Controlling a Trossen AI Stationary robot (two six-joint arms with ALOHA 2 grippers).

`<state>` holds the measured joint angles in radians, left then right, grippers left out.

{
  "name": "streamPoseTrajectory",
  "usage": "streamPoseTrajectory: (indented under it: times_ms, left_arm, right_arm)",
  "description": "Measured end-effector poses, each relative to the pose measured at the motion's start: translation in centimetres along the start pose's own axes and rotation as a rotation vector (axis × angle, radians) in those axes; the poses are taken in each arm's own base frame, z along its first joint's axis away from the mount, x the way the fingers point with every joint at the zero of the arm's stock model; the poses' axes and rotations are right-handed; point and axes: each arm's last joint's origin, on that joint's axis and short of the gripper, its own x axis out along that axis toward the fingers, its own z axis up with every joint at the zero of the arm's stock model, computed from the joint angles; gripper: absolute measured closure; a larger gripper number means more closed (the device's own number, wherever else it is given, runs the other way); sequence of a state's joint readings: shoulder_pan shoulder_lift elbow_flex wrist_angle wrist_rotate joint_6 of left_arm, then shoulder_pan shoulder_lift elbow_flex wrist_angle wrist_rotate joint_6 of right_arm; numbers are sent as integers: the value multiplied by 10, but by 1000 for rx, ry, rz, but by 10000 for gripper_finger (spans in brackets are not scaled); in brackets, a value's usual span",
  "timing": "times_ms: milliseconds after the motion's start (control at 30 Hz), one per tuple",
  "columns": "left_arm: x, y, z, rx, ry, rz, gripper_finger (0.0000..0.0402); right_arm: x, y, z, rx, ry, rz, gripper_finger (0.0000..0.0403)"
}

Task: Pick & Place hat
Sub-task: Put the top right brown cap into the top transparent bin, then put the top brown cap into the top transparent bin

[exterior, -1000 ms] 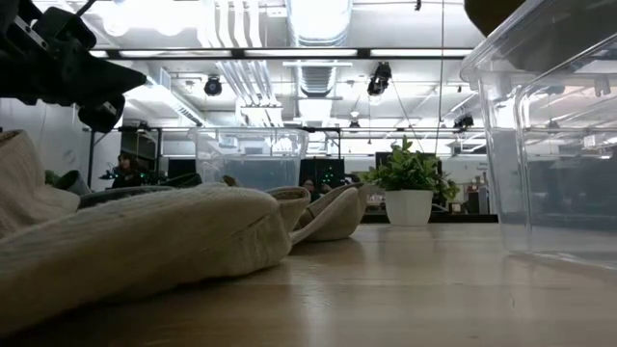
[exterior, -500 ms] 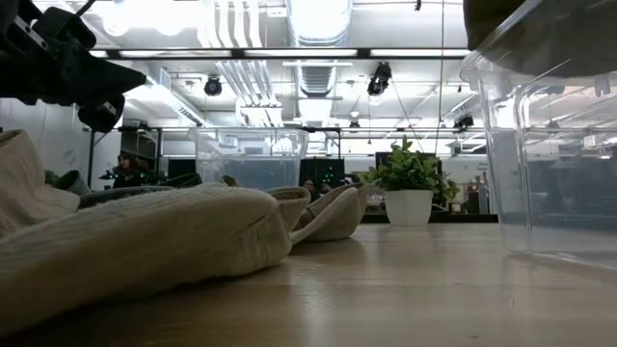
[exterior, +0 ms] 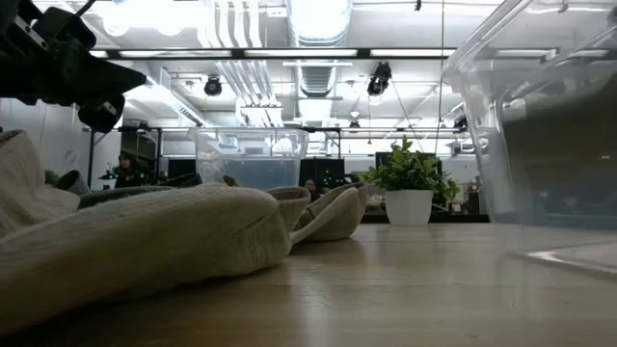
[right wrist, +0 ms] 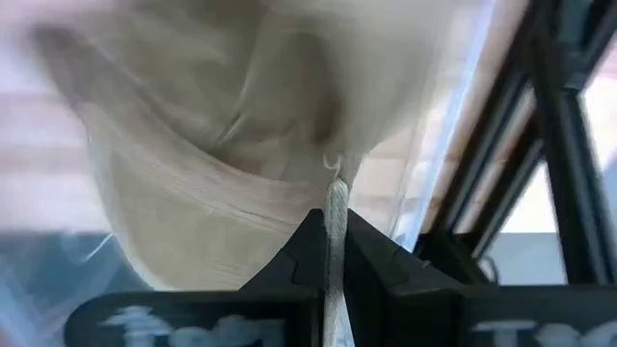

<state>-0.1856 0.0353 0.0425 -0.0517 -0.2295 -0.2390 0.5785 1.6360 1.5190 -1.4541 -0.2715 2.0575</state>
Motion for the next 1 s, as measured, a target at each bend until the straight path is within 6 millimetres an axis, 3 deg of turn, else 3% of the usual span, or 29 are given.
streamPoseTrajectory:
  times_ms: [167, 467, 833, 1000]
  left_arm:
    - [0, 0, 0, 0, 0, 0, 401]
    - [0, 0, 0, 0, 0, 0, 401]
    - [0, 0, 0, 0, 0, 0, 401]
    - [0, 0, 0, -1, -1, 0, 401]
  right_arm:
    - [8, 6, 0, -36, -15, -35, 390]
    - [2, 1, 1, -62, -21, -6, 379]
    - [-1, 1, 4, -134, -17, 4, 232]
    - [-11, -3, 10, -149, -12, 44, 189]
